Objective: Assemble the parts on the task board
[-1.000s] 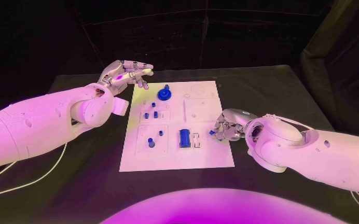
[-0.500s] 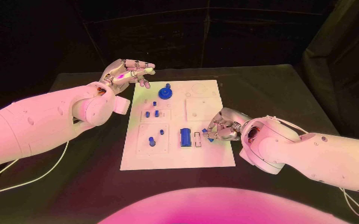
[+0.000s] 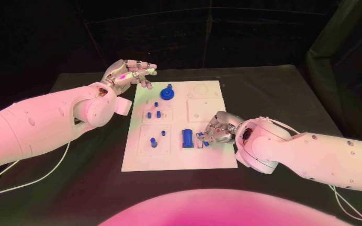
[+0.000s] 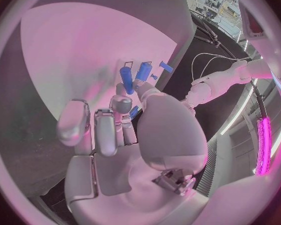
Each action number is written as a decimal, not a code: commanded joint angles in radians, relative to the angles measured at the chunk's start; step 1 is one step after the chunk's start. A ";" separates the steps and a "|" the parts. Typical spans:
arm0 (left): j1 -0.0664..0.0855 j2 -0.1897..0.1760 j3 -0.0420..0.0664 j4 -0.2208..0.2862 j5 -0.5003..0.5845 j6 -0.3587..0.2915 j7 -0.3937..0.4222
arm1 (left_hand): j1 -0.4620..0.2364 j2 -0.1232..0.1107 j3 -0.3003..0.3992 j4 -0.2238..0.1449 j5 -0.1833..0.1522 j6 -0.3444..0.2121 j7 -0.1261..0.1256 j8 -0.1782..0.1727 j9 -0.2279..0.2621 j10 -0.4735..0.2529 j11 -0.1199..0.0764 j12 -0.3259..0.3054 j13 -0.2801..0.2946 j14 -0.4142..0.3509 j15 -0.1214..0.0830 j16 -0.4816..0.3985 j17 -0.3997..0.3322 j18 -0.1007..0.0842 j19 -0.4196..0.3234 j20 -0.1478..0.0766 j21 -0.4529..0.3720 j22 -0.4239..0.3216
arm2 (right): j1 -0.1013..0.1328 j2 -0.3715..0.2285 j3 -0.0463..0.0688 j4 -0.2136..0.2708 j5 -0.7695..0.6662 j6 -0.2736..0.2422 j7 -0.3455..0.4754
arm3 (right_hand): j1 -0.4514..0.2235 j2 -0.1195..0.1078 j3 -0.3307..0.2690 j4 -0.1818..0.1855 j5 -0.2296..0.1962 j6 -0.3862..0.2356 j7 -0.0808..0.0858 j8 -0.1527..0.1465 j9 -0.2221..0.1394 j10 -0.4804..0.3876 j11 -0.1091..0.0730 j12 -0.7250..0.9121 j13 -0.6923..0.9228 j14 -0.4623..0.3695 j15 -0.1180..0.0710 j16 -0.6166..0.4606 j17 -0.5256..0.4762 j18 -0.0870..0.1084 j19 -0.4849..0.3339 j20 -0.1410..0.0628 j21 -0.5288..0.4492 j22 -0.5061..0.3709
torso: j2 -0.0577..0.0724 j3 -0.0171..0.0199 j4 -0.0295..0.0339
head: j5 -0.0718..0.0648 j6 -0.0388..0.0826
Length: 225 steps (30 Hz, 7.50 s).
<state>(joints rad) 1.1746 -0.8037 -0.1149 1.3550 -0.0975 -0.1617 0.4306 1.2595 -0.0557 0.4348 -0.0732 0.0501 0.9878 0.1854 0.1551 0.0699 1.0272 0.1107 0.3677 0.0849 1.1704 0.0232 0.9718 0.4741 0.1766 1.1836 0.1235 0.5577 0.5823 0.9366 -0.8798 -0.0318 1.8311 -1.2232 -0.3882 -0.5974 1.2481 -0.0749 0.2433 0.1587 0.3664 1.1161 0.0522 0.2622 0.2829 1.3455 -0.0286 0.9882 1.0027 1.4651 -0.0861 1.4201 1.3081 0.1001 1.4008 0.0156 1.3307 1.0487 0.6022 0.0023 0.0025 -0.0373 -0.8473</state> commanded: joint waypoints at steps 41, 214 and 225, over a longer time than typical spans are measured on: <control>0.001 -0.001 0.001 0.004 0.003 0.025 -0.014 | 0.004 -0.002 -0.006 -0.002 -0.002 -0.008 0.003 0.008 -0.001 -0.010 0.002 0.009 0.000 -0.007 0.004 0.008 -0.004 0.004 0.008 0.000 -0.006 -0.003 | 0.002 0.045 0.000 -0.047 -0.046 0.060 -0.048 | -0.150 -0.020 -0.062 0.050 -0.037 0.043 -0.004 -0.016 0.014 0.037 0.002 0.014 0.043 0.067 -0.006 0.027 0.056 -0.012 0.014 0.001 0.016 0.026 | 0.000 0.0008 -0.0018 | 0.003 -0.009; -0.125 0.024 0.115 0.215 0.097 -0.608 0.089 | -1.060 0.056 -0.435 0.073 -0.050 -0.834 -0.185 -0.155 -0.070 -0.878 -0.111 -0.368 -0.085 -1.032 -0.023 -0.972 -0.474 -0.177 -1.063 -0.124 -0.558 -0.582 | 0.113 0.100 0.032 -0.261 1.223 -0.382 1.117 | -1.036 0.075 -0.243 -0.159 -0.366 -0.966 -0.052 -0.262 -0.283 -1.183 0.029 -0.988 -1.003 -1.289 0.086 -1.420 -1.308 -0.100 -1.246 -0.016 -1.331 -1.049 | -0.058 -0.0023 -0.0025 | 0.037 0.247; -0.125 0.024 0.115 0.215 0.097 -0.608 0.089 | -1.135 0.056 -0.435 0.073 -0.050 -0.891 -0.185 -0.155 -0.070 -0.934 -0.111 -0.368 -0.085 -1.083 -0.023 -0.972 -0.474 -0.177 -1.106 -0.124 -0.558 -0.582 | 0.113 0.100 0.032 -0.261 1.223 -0.382 1.117 | -1.115 0.075 -0.243 -0.159 -0.366 -1.021 -0.052 -0.262 -0.283 -1.242 0.029 -0.988 -1.003 -1.353 0.086 -1.420 -1.308 -0.100 -1.302 -0.016 -1.331 -1.049 | -0.058 -0.0023 -0.0025 | 0.037 0.247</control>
<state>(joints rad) 1.0484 -0.7797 -0.0014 1.5681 0.0132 -0.7549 0.4925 0.1711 0.0003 0.0111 -0.0001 0.0037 0.1351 0.0017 0.0039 0.0014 0.1298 0.0005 0.0067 0.0015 0.1213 -0.0005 0.0067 0.0010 0.0215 0.1069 0.0032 0.0039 0.0029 1.0477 -0.7797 -0.0005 1.5677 -0.0030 -0.7581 0.5029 0.1849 0.0001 -0.0059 -0.0002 0.0063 0.1314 0.0011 0.0039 0.0013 0.1423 0.0015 0.0036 0.0016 0.1528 -0.0002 0.0045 0.0014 0.0222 0.1355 0.0017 0.0074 0.0017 0.5442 0.0000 0.0000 0.0001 -0.5999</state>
